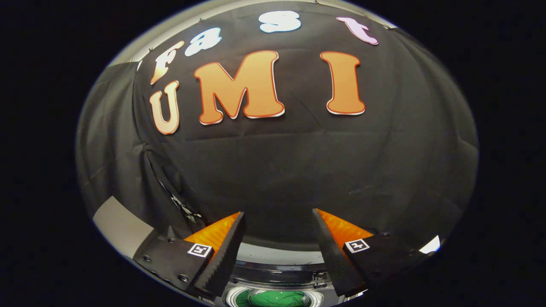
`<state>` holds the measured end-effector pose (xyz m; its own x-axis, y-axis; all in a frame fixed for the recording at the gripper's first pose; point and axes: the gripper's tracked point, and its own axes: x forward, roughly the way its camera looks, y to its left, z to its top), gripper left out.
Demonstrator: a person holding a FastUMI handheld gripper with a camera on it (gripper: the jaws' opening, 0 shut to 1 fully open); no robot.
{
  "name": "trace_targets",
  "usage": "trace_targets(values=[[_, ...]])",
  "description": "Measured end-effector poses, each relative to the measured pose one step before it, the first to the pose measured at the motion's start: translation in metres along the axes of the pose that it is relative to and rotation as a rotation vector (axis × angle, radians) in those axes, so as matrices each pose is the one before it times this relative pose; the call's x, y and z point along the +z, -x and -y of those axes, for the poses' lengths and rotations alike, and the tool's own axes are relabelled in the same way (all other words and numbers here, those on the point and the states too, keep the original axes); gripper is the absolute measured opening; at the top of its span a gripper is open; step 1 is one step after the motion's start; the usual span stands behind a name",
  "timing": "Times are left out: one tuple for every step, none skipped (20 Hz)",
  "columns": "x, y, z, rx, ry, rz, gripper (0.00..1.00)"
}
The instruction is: Put the clothes into the washing machine and then close the washing machine lid.
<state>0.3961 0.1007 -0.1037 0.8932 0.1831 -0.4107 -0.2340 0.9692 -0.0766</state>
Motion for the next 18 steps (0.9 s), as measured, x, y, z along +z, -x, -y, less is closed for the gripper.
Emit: trace_targets(values=[[-0.00768,-0.00431,0.0039,-0.01017,0.00291,-0.01461,0.98],[-0.0058,-0.00327,0.00224,-0.00722,0.00225,-0.0112,0.98],[-0.00535,-0.0028,0.00305,-0.0066,0.00222,-0.01141,0.98],[-0.00474,-0.00325,0.00254,-0.00551,0.00121,-0.01012,0.98],[-0.00587,-0.00496,0.00316,-0.00667,0.00375,-0.01571,0.98],[-0.00658,-0.00386,0.00288,-0.00756,0.00207,-0.0183,0.98],[-0.00643,-0.00152,0.00153,0.00578,-0.00651,-0.02285,0.98],[0.00856,-0.00126,0.00068,-0.00726,-0.00882,0.03696,0.98],[-0.00022,-0.00663,0.00068,-0.01627,0.00718,-0.00431,0.97],[-0.00509,0.00503,0.0004,0.01051,0.00041,-0.01747,0.98],[0.00235,-0.00154,-0.00039,0.00005,-0.00028,0.01561,0.98],[-0.00257,0.00111,0.00056,0.00032,0.00575,-0.01255,0.99],[0.00172,0.00067,0.00092,-0.00118,-0.00173,0.0015,0.98],[-0.00068,0.00125,-0.00023,-0.00038,0.00183,0.00261,0.98],[0.00084,0.00046,-0.0005,-0.00024,0.00019,0.0018,0.98],[0.0009,0.00034,-0.00014,-0.00051,0.00001,0.00772,0.99],[-0.00015,0.00152,0.00004,0.00052,0.00048,0.00632,0.98],[-0.00006,0.00166,-0.00055,-0.00099,-0.00088,0.00479,0.99]])
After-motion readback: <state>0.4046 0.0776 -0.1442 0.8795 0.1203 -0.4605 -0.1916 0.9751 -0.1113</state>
